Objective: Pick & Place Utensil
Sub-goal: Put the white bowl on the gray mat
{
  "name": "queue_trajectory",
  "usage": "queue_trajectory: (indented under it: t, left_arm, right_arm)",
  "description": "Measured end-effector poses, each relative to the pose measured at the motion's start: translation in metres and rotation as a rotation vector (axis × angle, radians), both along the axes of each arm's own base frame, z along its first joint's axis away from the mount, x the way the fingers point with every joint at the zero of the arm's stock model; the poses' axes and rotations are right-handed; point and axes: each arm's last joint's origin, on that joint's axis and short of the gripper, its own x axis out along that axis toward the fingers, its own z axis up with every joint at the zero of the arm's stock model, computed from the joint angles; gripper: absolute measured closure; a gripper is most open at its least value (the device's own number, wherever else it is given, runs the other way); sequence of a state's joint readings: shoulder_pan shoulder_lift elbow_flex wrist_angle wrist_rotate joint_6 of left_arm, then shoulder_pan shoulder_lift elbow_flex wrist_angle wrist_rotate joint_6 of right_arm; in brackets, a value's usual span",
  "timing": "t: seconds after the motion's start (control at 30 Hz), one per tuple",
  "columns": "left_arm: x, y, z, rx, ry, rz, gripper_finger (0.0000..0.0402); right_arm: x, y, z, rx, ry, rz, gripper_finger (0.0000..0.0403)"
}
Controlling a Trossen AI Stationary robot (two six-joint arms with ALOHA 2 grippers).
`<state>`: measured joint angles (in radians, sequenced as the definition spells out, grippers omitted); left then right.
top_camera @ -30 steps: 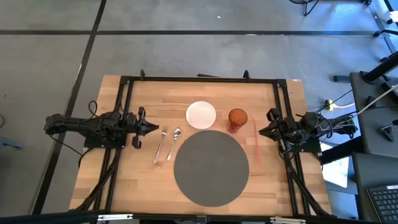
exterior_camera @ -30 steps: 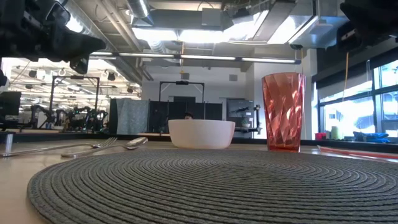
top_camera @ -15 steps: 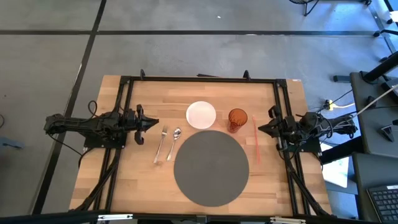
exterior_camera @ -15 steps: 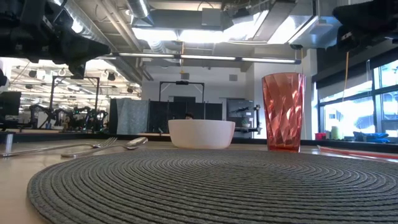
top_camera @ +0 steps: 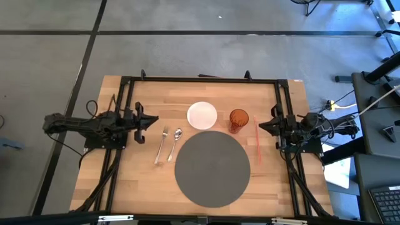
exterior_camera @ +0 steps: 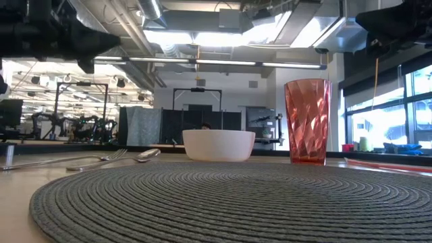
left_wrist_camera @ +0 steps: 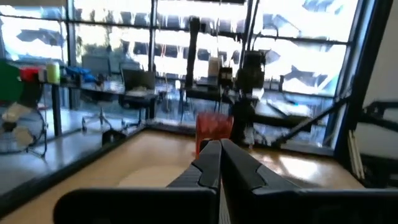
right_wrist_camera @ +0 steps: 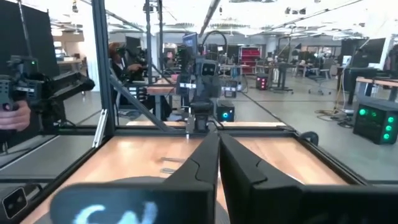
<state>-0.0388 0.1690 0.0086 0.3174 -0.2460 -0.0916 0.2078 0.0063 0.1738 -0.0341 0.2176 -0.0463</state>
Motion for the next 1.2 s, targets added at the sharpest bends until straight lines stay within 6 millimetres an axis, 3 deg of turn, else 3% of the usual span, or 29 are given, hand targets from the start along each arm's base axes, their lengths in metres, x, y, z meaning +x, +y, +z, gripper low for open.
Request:
queue_trajectory:
  t: [0.53, 0.83, 1.2]
  left_arm:
    - [0.008, 0.001, -0.010, -0.042, 0.099, 0.063, 0.0398]
    - [0.008, 0.002, -0.007, 0.102, 0.120, 0.109, 0.0398]
    - [0.008, 0.003, 0.001, 0.138, 0.115, 0.183, 0.0398]
  right_arm:
    - [0.000, 0.000, 0.002, -0.005, -0.019, 0.010, 0.0386]
    - [-0.001, 0.000, 0.005, -0.087, -0.055, -0.005, 0.0386]
    - [-0.001, 0.000, 0.006, -0.107, -0.061, -0.008, 0.0386]
